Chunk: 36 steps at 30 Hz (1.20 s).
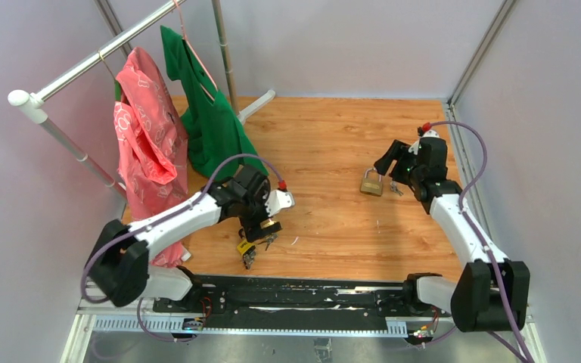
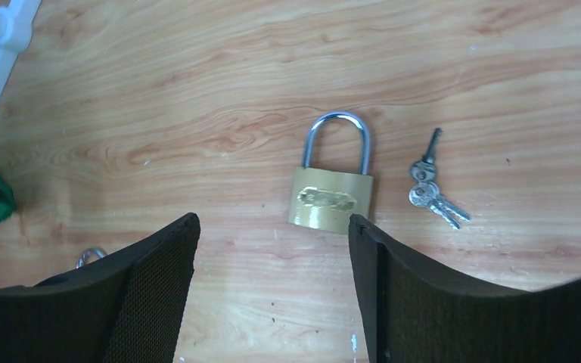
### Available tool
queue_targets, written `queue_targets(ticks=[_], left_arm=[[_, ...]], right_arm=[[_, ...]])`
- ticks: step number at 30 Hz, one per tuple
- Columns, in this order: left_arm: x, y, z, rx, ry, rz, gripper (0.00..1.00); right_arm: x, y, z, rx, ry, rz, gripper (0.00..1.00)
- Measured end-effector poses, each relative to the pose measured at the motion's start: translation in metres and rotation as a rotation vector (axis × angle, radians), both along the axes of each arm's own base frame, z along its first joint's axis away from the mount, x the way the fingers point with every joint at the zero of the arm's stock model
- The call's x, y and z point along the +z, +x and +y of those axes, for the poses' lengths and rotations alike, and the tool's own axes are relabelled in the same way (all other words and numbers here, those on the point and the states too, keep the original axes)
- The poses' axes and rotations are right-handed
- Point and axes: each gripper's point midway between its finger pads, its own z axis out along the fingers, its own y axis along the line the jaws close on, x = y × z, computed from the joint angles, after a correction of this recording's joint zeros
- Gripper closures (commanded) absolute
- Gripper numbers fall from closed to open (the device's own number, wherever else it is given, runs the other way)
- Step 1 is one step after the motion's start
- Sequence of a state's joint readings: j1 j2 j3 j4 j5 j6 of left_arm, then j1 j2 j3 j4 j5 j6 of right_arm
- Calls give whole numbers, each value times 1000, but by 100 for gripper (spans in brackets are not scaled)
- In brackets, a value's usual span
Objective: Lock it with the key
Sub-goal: Place the lock at the center of the board, then pick up the lock from the center of the board.
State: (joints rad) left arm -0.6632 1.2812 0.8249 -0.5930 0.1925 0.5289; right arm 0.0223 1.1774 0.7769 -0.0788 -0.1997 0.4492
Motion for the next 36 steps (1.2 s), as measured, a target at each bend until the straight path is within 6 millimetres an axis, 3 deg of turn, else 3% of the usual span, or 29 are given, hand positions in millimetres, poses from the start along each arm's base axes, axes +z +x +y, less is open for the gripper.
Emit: queue_targets(ticks=[3, 7, 21, 23, 28, 32, 36], left_arm=[[-29, -4, 2, -13, 66, 88, 0], [-49, -2, 6, 18, 118, 128, 0], [-61, 1, -10, 119, 86, 144, 16], [-62, -1, -12, 114, 83, 156, 23], [-62, 2, -17, 86, 86, 167, 54], [-61, 2, -22, 61, 70, 174, 100], [-61, 2, -23, 63, 66, 176, 100]], right_arm=[[11, -8, 15, 77, -59, -28, 25], [3, -21, 23, 141, -107, 9, 25], [8, -33, 19, 184, -170, -4, 25], [7, -34, 17, 188, -182, -2, 25], [12, -37, 12, 186, -219, -18, 25], [20, -38, 8, 181, -246, -48, 25], [24, -38, 6, 178, -258, -61, 25]])
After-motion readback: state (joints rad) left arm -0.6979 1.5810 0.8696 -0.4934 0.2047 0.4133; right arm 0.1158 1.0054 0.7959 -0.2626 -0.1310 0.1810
